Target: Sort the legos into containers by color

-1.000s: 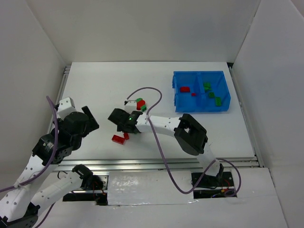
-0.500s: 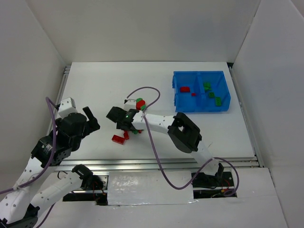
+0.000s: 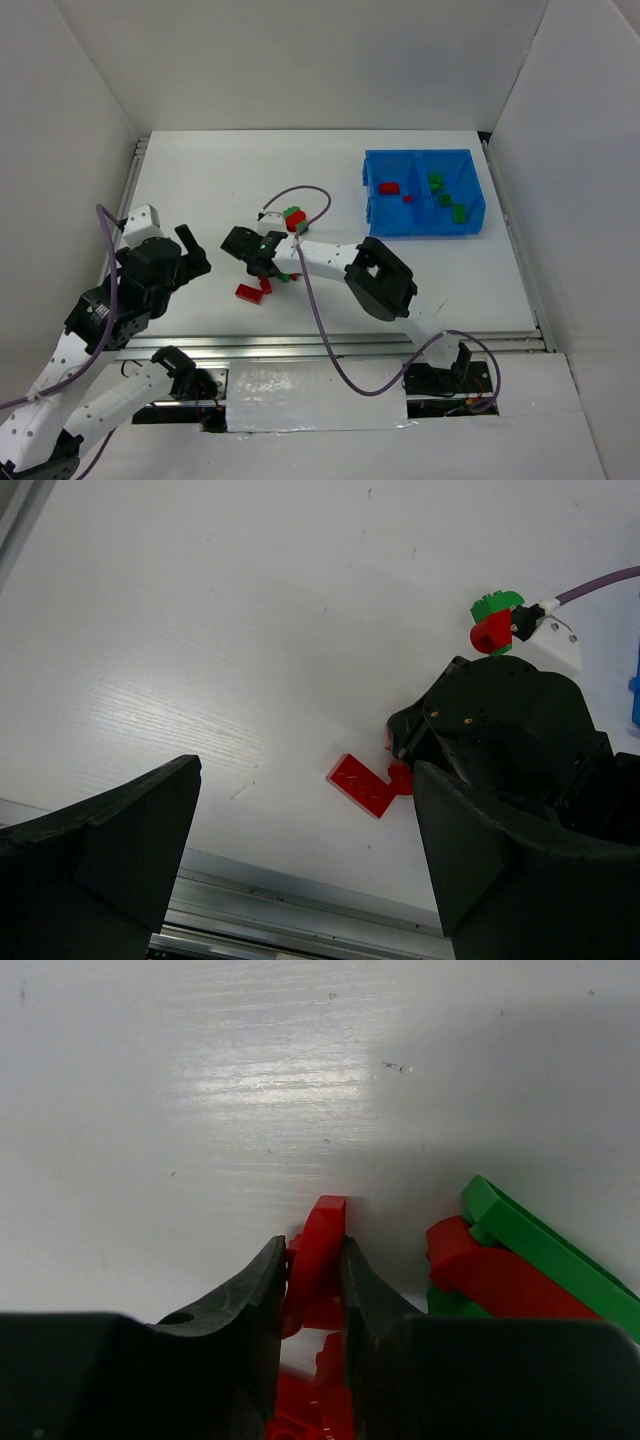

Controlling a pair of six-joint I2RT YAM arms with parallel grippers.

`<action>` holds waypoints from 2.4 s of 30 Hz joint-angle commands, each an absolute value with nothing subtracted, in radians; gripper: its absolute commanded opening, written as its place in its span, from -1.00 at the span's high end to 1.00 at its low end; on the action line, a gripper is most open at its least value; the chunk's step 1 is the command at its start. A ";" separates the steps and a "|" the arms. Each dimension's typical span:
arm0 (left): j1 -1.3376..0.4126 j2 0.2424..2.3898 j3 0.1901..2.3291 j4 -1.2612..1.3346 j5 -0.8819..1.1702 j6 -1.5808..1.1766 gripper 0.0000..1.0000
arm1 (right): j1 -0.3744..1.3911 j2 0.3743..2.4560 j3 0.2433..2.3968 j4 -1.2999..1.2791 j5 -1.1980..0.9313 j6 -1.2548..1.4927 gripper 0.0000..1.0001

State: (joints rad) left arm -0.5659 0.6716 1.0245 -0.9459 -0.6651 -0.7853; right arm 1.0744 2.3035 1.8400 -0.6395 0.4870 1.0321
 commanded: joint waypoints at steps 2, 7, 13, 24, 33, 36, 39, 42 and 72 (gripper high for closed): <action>-0.563 0.661 1.020 -0.905 -0.663 -0.767 -0.99 | 1.071 2.304 1.884 -0.641 0.495 1.019 0.62; -0.564 0.669 1.022 -0.911 -0.672 -0.773 -0.99 | 1.071 2.223 1.862 -0.557 0.442 0.924 1.00; -0.563 0.673 1.026 -0.927 -0.696 -0.790 -0.99 | 0.996 2.021 1.816 -0.529 0.474 0.770 1.00; -0.561 0.738 1.048 -0.969 -0.719 -0.848 -0.99 | 0.422 1.735 1.554 -0.512 0.474 0.539 0.98; -0.561 0.841 1.069 -0.989 -0.621 -0.954 -0.99 | 0.236 1.953 1.810 -0.627 0.428 0.443 0.75; -0.561 0.871 1.045 -0.951 -0.583 -0.989 -0.99 | 0.230 1.996 1.855 -0.646 0.420 0.442 0.12; -0.561 0.906 1.014 -0.890 -0.537 -1.041 -0.99 | 0.232 1.996 1.868 -0.676 0.423 0.463 -0.86; -0.561 0.959 1.011 -0.891 -0.523 -1.097 -0.99 | 0.250 1.936 1.836 -0.677 0.403 0.472 -0.99; -0.525 0.773 1.100 -0.919 -0.839 -0.762 -0.99 | 1.114 2.079 1.701 -0.523 0.362 0.475 -0.26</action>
State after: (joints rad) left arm -0.5259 0.7349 1.0893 -0.9802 -0.8654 -0.8146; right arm 1.1137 2.0613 1.6569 -0.5030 0.3367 0.4324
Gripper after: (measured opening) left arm 0.994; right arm 0.639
